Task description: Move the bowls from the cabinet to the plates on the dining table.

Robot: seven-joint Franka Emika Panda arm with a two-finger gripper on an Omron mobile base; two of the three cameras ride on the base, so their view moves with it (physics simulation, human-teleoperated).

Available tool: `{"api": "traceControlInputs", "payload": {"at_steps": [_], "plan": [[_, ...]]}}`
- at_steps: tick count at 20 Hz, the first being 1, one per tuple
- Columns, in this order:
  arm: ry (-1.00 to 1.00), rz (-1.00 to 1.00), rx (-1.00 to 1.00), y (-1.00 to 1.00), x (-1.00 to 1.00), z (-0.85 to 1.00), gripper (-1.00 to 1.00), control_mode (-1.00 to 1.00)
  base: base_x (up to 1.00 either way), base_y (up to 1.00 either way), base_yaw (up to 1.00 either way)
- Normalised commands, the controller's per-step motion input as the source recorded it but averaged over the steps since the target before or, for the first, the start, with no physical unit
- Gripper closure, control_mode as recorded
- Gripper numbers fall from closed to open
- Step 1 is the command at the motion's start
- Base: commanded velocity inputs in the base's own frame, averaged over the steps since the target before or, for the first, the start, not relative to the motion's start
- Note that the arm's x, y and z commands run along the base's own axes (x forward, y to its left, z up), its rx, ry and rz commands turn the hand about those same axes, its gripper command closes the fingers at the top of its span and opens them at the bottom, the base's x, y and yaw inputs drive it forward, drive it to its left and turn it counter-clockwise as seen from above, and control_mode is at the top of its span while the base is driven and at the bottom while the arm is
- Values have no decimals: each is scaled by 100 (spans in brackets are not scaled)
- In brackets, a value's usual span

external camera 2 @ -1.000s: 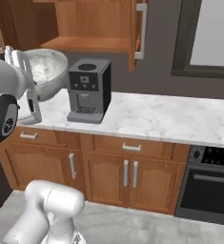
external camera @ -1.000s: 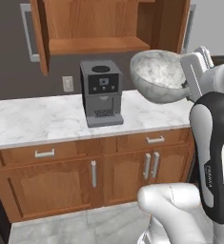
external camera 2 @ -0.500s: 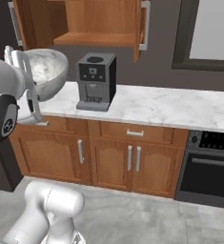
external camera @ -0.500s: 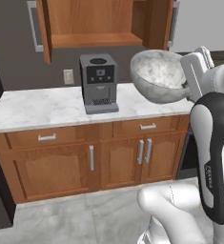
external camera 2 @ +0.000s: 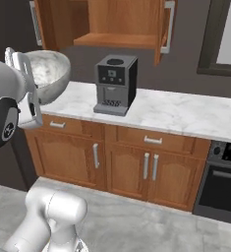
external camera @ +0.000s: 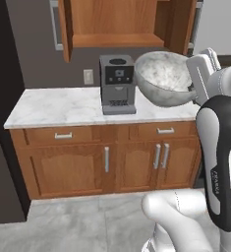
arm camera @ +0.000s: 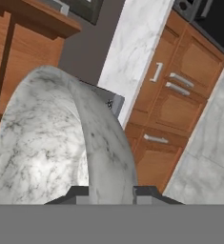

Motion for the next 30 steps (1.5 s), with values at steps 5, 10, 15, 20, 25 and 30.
{"api": "traceControlInputs", "payload": {"at_steps": [5, 10, 15, 20, 25, 30], "plan": [[0, 0, 0, 0, 0, 0, 100, 100, 0, 0, 25], [0, 0, 0, 0, 0, 0, 100, 100, 0, 0, 25], [0, 0, 0, 0, 0, 0, 100, 100, 0, 0, 25], [0, 0, 0, 0, 0, 0, 100, 100, 0, 0, 25], [0, 0, 0, 0, 0, 0, 100, 100, 0, 0, 25], [0, 0, 0, 0, 0, 0, 100, 100, 0, 0, 25]]}}
